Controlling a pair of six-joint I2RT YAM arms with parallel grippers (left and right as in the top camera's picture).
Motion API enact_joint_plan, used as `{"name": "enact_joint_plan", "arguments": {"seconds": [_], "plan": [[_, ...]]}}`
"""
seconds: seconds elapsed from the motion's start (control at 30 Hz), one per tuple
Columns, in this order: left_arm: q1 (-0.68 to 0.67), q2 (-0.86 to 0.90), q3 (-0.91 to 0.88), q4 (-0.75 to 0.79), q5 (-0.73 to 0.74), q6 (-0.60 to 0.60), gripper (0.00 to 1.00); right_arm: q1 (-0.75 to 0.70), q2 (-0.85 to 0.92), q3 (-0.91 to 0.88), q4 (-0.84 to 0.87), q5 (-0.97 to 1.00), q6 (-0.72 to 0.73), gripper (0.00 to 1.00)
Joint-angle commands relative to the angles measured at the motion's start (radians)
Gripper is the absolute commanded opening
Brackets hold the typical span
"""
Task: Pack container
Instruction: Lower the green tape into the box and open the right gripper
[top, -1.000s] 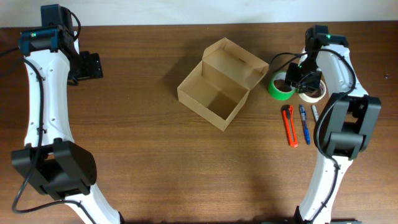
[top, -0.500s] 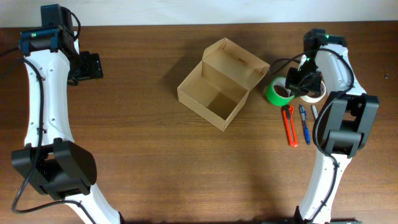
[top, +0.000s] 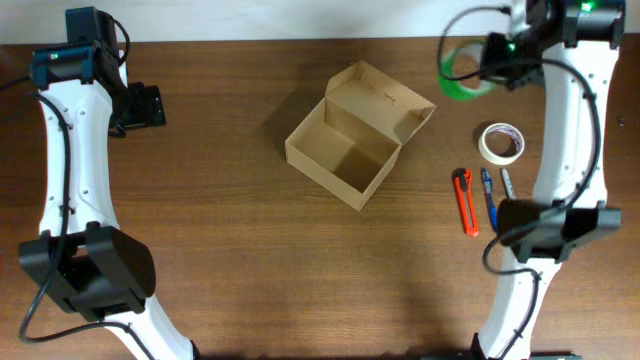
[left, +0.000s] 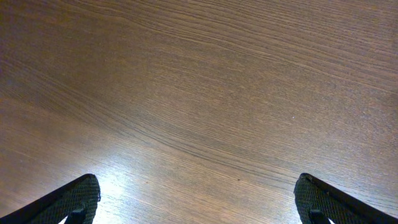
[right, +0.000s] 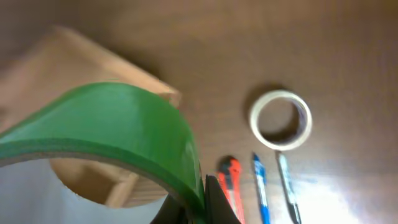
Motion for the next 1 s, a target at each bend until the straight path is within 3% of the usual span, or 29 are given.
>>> {"name": "enact_joint_plan", "arguments": {"seconds": [0.0, 0.17, 0.37, 0.97], "plan": [[0.008, 0.011, -0.003, 0.002, 0.007, 0.005, 1.00, 0.139, -0.021, 0.057, -0.013, -0.029, -0.107, 0.04], [0.008, 0.011, -0.003, 0.002, 0.007, 0.005, 1.00, 0.325, -0.019, 0.014, 0.041, -0.015, -0.231, 0.04], [0.008, 0.011, -0.003, 0.002, 0.007, 0.005, 1.00, 0.435, -0.002, -0.041, 0.119, 0.079, -0.245, 0.04], [0.008, 0.011, -0.003, 0.002, 0.007, 0.005, 1.00, 0.454, 0.114, -0.263, 0.197, 0.089, -0.256, 0.04]]}}
